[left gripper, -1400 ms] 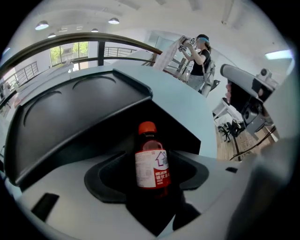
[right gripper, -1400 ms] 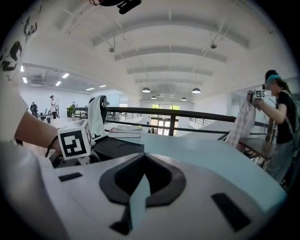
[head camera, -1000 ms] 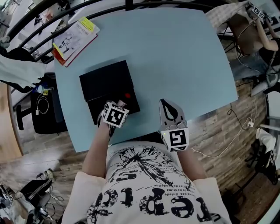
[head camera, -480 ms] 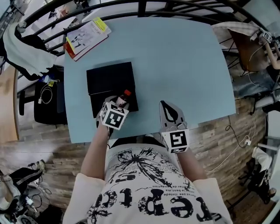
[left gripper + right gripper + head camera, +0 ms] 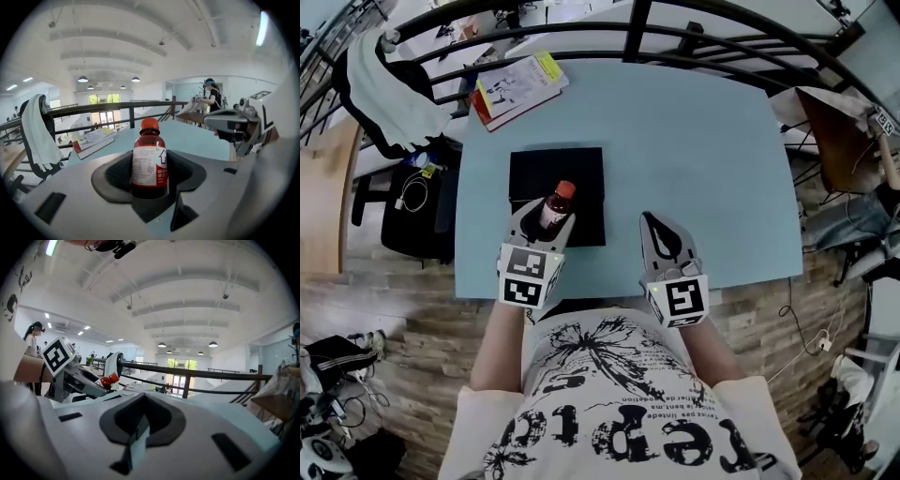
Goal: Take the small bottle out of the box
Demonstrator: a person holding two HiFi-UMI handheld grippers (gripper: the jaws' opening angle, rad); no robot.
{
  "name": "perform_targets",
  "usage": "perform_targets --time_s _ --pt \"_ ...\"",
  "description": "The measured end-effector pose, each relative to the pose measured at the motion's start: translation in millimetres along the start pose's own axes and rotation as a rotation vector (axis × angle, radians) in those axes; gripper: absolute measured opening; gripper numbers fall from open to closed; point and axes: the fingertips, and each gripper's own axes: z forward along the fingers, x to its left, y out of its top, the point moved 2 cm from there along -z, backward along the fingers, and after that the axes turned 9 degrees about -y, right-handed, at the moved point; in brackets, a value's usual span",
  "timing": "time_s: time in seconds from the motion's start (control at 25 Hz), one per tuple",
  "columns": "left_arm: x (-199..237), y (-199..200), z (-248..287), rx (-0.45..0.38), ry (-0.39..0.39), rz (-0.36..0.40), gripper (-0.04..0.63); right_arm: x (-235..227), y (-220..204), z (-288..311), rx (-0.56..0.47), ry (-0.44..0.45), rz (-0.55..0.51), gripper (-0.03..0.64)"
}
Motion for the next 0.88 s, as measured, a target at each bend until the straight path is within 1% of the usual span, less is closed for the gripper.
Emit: perform_targets --time_s 0.08,0.16,0.36,0.44,0.52,0.6,0.76,0.88 --pt "4.5 15.9 -19.0 -0.089 0.019 -0.024 0.230 7.0 10.4 3.0 -0.025 0.019 -0.009 0.011" --pt "8.6 31.2 -38.3 -0.176 0.040 -0.026 0.230 13.7 21.2 5.4 -0.053 0.037 -0.016 0.011" --pt "16.5 63.2 -86.6 -0.384 0.105 0.025 0.230 23.4 47.5 8.1 -0.140 0.034 -0.026 0.011" --pt "19.9 70.6 -103.2 -0.444 0.128 0.043 0.230 26.3 56.8 9.3 -0.169 0.033 -0.029 0.011" --pt "23.6 74.3 -114.9 -0.480 0.147 0.055 0.232 29.7 63.0 11.4 -0.186 0.039 -0.029 0.011" --pt "25.8 76.5 -120.8 -0.496 0.163 0.069 0.230 32.7 66.8 13.7 -0.193 0.050 -0.027 0.011" --pt "24.9 81.1 -124.1 -0.506 0.174 0.097 0.232 39.6 70.1 16.7 -0.196 0.072 -0.024 0.011" --pt "23.9 82.4 -123.9 -0.510 0.168 0.102 0.230 43.7 69.1 17.7 -0.192 0.082 -0.025 0.011"
